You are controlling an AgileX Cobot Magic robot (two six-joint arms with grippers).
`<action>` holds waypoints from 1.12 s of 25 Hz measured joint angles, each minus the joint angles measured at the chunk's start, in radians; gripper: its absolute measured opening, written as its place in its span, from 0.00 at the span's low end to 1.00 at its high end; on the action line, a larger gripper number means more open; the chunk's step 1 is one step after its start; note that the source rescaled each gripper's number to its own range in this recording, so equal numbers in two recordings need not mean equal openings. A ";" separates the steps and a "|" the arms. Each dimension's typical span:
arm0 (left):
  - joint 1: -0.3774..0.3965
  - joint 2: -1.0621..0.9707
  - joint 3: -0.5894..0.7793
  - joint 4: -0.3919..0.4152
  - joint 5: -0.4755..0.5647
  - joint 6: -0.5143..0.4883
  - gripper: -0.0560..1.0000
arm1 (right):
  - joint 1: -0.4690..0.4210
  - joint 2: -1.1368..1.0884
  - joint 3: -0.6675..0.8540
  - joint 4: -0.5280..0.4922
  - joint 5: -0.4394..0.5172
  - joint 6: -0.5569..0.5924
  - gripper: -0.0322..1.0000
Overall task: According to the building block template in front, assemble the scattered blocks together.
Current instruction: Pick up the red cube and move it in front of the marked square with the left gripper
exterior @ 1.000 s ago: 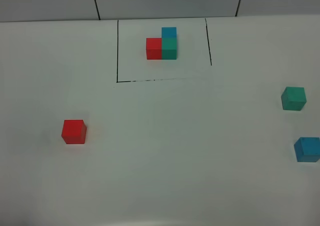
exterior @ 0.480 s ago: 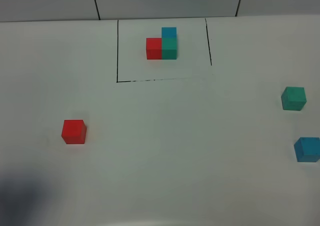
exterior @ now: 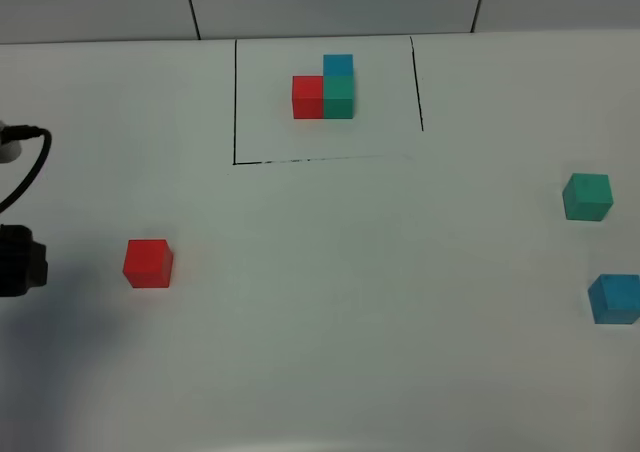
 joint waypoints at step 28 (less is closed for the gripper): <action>-0.300 0.554 -0.225 0.102 -0.107 -0.283 0.77 | 0.000 0.000 0.000 0.000 0.000 0.001 0.88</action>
